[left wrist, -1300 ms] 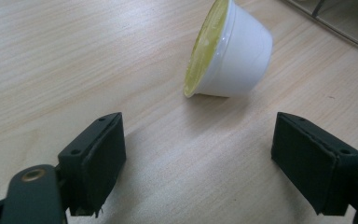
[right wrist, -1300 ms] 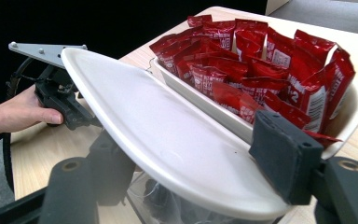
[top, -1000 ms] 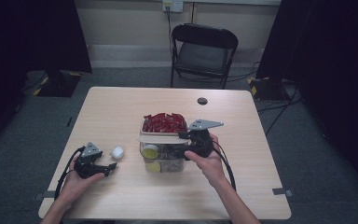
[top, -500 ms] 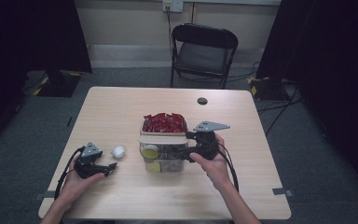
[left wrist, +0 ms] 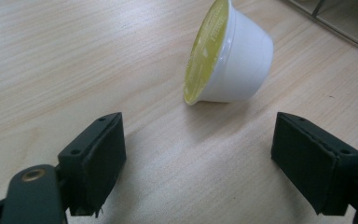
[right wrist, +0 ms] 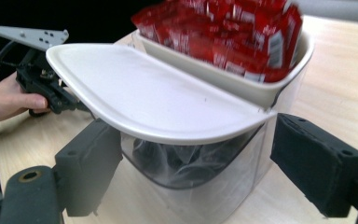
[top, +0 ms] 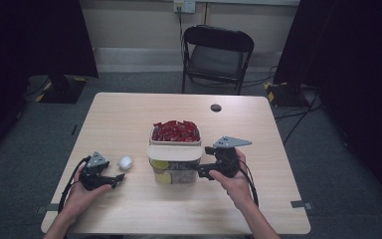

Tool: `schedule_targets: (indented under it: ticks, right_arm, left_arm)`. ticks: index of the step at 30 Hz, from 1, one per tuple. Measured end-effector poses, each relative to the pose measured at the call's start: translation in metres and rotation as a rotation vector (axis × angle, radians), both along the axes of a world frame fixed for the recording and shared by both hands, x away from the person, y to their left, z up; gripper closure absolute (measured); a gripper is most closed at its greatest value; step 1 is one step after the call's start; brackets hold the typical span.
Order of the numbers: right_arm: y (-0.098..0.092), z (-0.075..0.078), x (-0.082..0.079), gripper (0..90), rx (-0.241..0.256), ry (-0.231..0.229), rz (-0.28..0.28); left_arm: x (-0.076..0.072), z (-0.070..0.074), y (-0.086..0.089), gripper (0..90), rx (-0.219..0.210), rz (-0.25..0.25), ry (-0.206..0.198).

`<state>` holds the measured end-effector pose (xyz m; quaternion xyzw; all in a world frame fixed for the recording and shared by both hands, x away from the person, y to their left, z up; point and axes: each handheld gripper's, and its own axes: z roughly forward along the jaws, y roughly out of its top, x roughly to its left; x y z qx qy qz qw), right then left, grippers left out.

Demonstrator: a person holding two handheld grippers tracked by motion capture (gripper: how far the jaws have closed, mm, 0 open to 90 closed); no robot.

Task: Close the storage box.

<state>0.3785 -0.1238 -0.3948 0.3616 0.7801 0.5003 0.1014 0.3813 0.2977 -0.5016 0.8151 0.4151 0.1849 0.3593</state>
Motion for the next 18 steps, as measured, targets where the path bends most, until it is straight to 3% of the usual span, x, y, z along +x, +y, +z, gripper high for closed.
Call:
schedule_targets:
  ticks: [18]
  right_arm:
    - [0.008,-0.024,-0.005,16.2,-0.034,0.039,0.025]
  left_arm:
    - [0.000,0.000,0.000,17.3,0.000,0.000,0.000]
